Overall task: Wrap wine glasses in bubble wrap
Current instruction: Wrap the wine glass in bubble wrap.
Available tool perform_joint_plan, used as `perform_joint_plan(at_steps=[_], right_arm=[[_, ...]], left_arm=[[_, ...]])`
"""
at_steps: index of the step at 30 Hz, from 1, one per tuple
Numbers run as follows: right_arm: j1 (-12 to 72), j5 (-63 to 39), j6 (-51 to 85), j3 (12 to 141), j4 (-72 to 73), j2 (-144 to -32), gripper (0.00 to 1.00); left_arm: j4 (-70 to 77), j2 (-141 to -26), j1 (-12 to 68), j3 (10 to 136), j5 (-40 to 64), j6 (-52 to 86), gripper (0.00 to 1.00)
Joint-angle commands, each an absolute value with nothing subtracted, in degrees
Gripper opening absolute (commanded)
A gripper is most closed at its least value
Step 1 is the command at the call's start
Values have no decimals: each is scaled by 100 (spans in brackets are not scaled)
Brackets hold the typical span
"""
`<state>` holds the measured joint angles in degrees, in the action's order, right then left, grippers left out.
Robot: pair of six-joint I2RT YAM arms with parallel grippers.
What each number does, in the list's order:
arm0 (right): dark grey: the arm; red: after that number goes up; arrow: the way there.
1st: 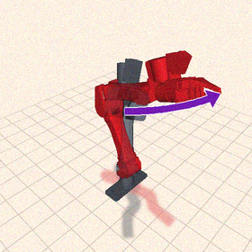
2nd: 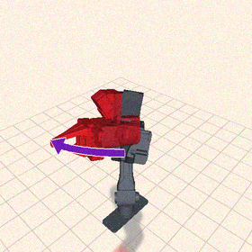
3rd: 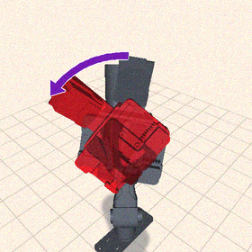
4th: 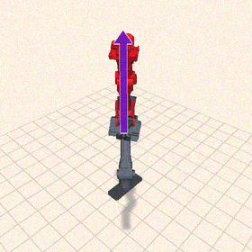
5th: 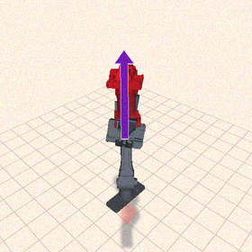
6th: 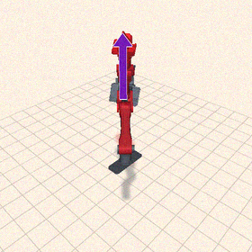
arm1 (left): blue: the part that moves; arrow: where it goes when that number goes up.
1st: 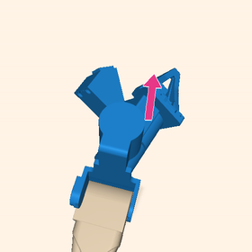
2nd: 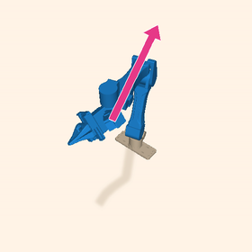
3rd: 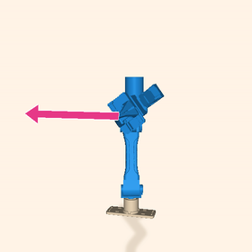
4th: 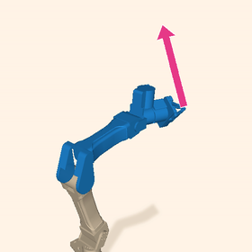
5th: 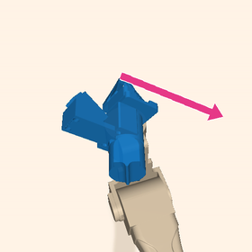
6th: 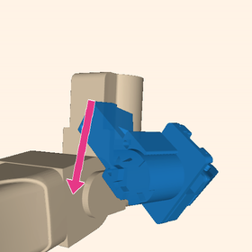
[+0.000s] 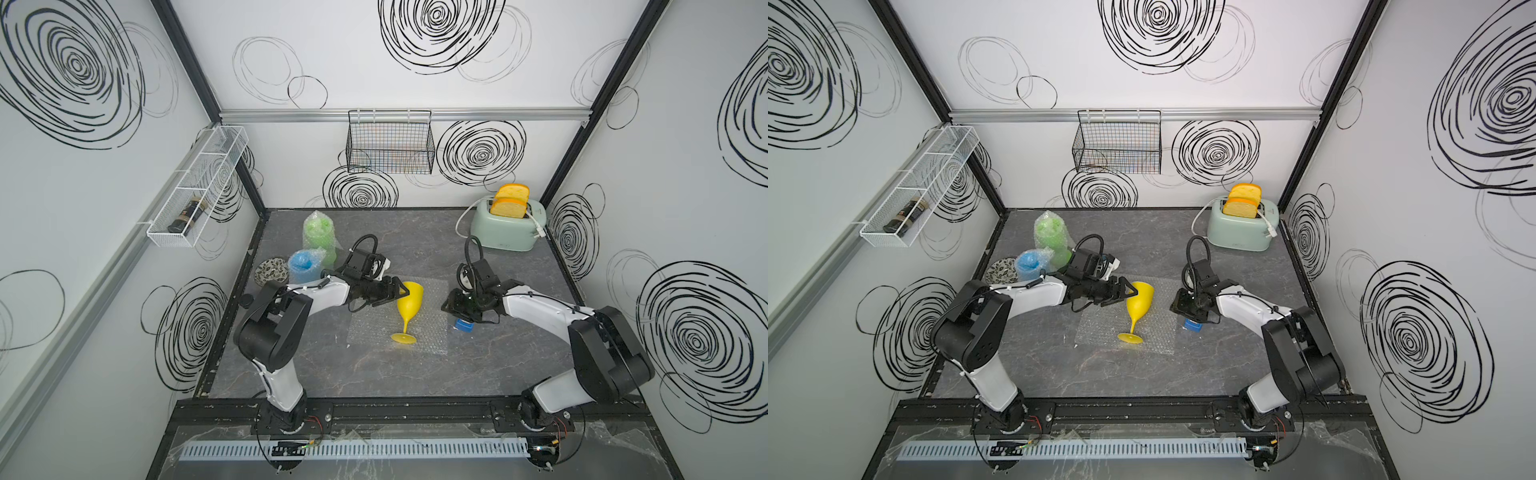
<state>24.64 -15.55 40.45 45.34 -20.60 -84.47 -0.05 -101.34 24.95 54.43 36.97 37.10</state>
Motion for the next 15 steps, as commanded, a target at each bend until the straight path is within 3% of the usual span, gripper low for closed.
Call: perform_joint_plan(at_steps=[1,5,15], right_arm=[[2394,-1345,3892,4482,-2449,-8143,47],[2470,-1720,3926,4649,-2222,-8398,48],[2566,-1586,3875,4901,-1904,-9380,58]], left_arm=[[-69,-10159,2518,5425,3510,3664,73],[-126,-10126,2541,5466,3474,3578,74],[-115,-10173,2500,5407,3411,3559,73]])
